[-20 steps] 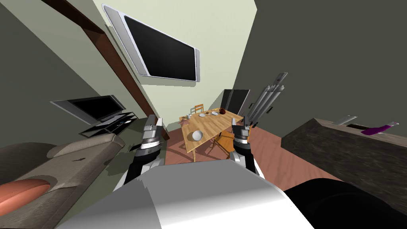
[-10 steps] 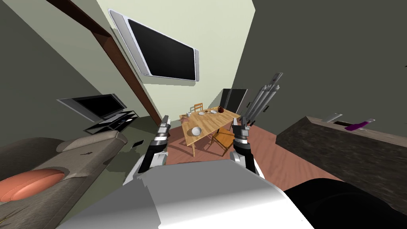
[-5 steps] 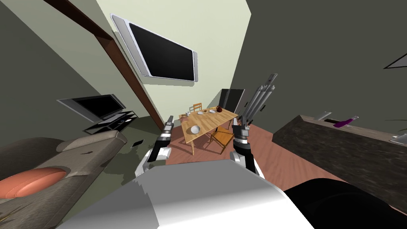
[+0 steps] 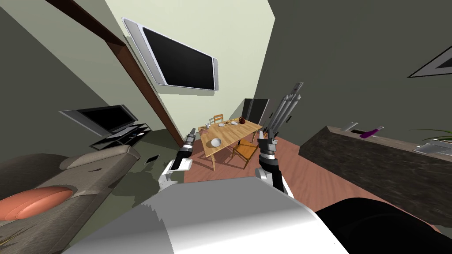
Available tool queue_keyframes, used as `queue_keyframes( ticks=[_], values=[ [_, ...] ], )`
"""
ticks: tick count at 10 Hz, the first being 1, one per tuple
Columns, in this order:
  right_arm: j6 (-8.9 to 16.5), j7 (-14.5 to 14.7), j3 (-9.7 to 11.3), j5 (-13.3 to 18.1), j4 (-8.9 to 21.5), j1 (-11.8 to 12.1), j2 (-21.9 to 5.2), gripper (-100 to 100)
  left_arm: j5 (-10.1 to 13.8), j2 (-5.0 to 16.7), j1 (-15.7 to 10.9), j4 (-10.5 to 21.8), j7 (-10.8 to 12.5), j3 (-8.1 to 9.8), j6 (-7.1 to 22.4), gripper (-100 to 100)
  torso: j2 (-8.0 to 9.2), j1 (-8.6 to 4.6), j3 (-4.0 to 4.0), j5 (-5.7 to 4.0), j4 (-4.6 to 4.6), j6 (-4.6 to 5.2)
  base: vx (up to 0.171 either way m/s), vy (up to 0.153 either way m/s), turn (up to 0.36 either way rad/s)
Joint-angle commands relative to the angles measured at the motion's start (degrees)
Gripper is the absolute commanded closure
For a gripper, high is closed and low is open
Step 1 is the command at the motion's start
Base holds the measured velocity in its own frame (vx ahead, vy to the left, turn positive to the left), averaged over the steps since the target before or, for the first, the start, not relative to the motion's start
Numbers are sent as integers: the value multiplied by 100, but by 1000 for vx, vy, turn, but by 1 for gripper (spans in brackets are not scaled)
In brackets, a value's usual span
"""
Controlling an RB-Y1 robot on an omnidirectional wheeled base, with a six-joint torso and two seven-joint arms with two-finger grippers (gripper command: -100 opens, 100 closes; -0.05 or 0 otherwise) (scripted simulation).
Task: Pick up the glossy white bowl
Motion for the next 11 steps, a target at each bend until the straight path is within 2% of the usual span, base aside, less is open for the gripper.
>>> queue_keyframes(
  ticks=[1, 2, 3, 4, 5, 6, 7, 8, 9, 10, 11],
  values=[
    [0, 0, 0, 0, 0, 0, 0, 0, -17, -12, -286, 286, -27, 34, 224, -100, 0, 0, 0, 0, 0, 0, -41, -9, -38],
    [0, 0, 0, 0, 0, 0, 0, 0, -17, -12, -316, 417, -27, 34, 224, -100, -2, 0, -2, 0, -1, 1, -31, -5, -25],
    [0, 0, 0, 0, 0, 0, 0, 0, -28, -10, -519, 630, -34, 74, 420, -100, -6, 1, -4, 0, -1, 0, -36, -3, -45],
    [0, 0, 0, 0, 0, 0, 0, 0, -28, -10, -587, 765, -34, 74, 431, -100, -6, 1, -4, 0, -2, 1, -36, -6, -32],
    [0, 0, 0, 0, 0, 0, 0, 0, -40, -7, -824, 921, -35, 118, 659, -100, -6, 0, -4, 0, -1, 0, -31, -1, -61],
    [0, 0, 0, 0, 0, 0, 0, 0, -40, -7, -869, 1104, -35, 118, 659, -100, -8, 2, -5, 0, -2, 1, -25, 3, -33],
    [0, 0, 0, 0, 0, 0, 0, 0, -40, -7, -869, 1128, -35, 118, 659, -100, -9, 4, -5, 1, -2, -1, -12, 0, 8],
    [0, 0, 0, 0, 0, 1, 0, 0, -53, -3, -1153, 1356, -29, 167, 907, -100, -12, 4, -7, 1, -3, -1, -16, 0, -70],
    [0, 0, 0, 0, 0, 0, 0, 0, -53, -3, -1159, 1503, -29, 167, 907, -100, -13, 3, -8, 0, -3, 1, -17, 6, -36],
    [0, 0, 0, 0, 0, 1, 0, 0, -67, 0, -1373, 1658, -15, 219, 1154, -100, -12, 5, -7, 1, -3, -2, -22, 10, -68],
    [0, 0, 0, 0, 0, 0, 0, 0, -67, 0, -1459, 1889, -15, 219, 1173, -100, -12, 7, -7, 1, -3, 1, -17, 11, -36]
  ],
)
